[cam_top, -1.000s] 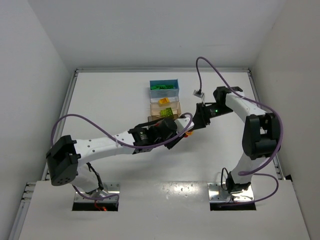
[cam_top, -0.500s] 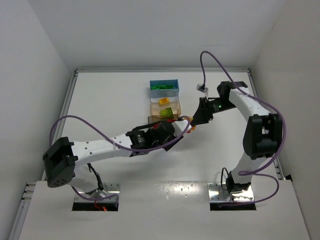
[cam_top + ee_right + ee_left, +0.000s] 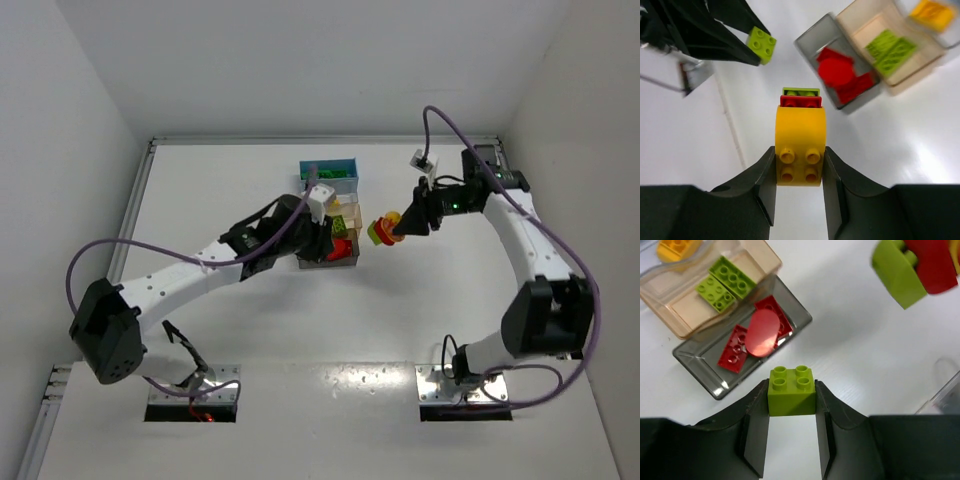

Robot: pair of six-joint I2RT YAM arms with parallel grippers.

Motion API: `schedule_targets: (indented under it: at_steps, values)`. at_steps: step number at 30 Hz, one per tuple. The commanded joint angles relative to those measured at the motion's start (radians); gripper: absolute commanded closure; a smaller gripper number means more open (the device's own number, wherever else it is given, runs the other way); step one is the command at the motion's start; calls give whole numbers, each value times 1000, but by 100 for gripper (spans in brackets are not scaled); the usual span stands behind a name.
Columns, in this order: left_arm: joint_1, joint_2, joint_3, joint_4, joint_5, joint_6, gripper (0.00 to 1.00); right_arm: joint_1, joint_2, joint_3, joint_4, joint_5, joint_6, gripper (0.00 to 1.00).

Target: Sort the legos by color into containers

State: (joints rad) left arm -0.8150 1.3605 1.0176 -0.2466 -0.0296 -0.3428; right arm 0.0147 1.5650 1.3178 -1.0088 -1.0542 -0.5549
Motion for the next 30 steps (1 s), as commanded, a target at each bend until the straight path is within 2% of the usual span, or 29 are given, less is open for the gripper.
schedule_targets:
  at_steps: [1, 5, 9, 12, 17, 24, 28, 30]
  values:
    - [71, 28, 94, 18, 105, -136, 90, 4, -161, -64, 350, 172, 303, 98]
    - [111, 87, 183, 18, 51, -136, 90, 4, -204, -65, 443, 256, 455, 98]
    - [148, 176, 272, -17, -15, -93, 86, -5, -224, -98, 489, 279, 509, 98]
    - [186, 262, 306, -60, -15, -93, 81, -5, -224, -111, 500, 280, 509, 98]
    - [217, 341, 349, -60, -24, -93, 81, -5, -204, -91, 509, 280, 509, 98]
    - [249, 445, 426, -82, -52, -93, 74, -5, -204, -121, 553, 280, 541, 98]
    - [269, 483, 469, -82, -52, -93, 62, -5, -204, -121, 553, 289, 541, 98]
    - [269, 497, 481, -82, -41, -102, 49, -5, -204, -121, 553, 289, 541, 98]
